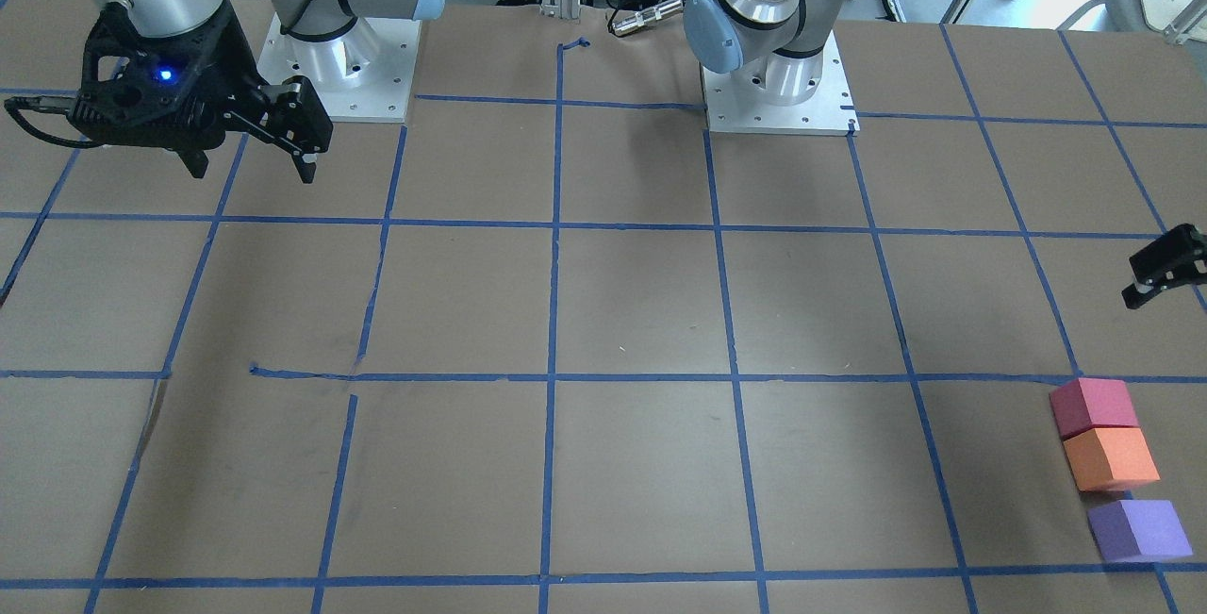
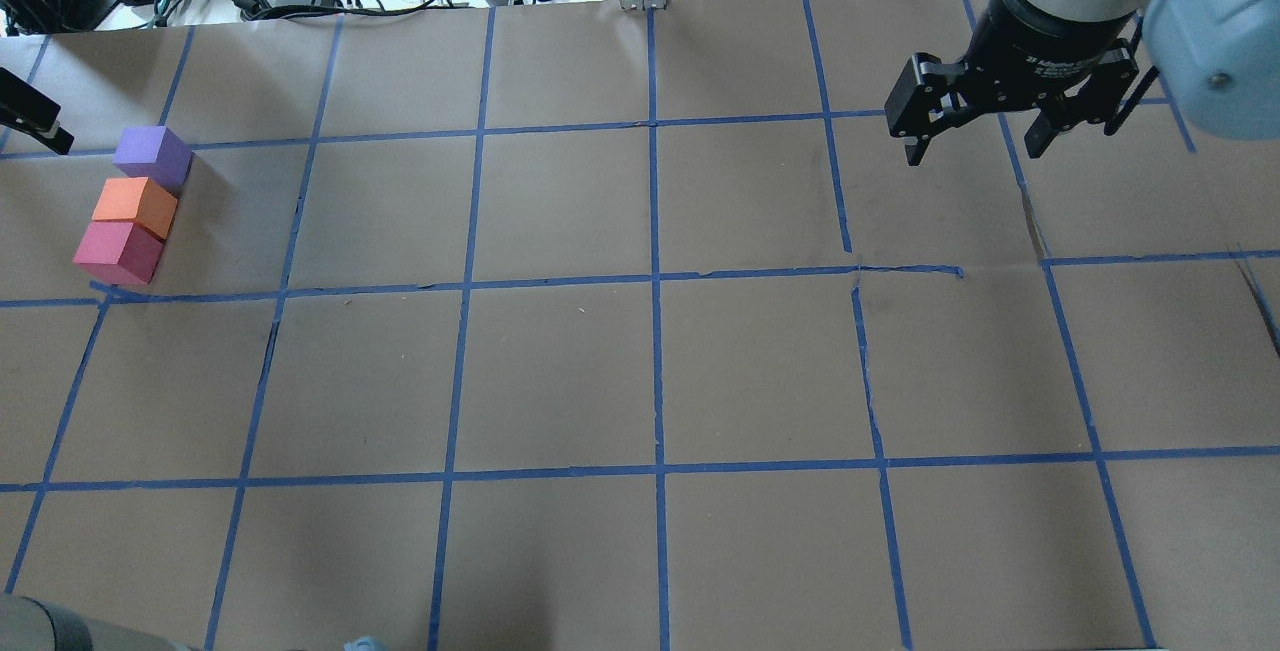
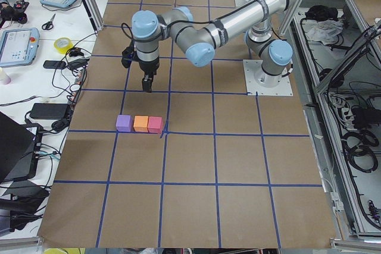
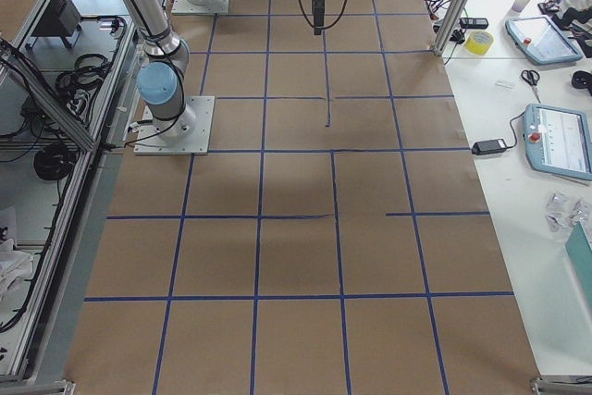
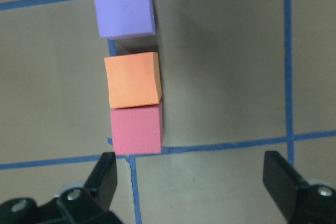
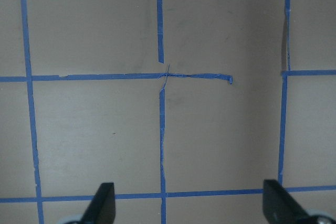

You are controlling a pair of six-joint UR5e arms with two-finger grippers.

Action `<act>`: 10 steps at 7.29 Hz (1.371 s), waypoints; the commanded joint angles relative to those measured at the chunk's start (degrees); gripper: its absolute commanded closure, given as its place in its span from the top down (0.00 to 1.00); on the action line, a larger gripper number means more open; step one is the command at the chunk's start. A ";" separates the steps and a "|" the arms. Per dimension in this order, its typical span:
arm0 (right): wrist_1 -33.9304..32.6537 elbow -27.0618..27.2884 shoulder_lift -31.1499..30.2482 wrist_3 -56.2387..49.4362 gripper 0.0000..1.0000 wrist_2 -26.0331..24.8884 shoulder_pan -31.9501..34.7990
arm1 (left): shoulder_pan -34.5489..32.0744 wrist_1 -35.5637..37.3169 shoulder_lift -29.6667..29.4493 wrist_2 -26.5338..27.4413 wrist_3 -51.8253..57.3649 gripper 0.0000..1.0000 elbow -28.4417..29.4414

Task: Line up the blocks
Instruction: 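Open the left gripper and raise it off the cubes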

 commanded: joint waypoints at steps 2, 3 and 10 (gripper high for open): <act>-0.20 0.00 0.01 0.00 1.00 -0.01 0.00 | -0.17 -9.35 10.09 0.17 0.15 1.00 -1.96; -0.20 0.00 0.01 0.00 1.00 -0.01 0.00 | -0.95 -9.46 11.42 0.17 -0.20 1.00 -3.45; -0.29 0.00 0.01 0.00 1.00 -0.01 0.00 | -25.97 -8.50 11.27 0.17 -32.75 1.00 -5.74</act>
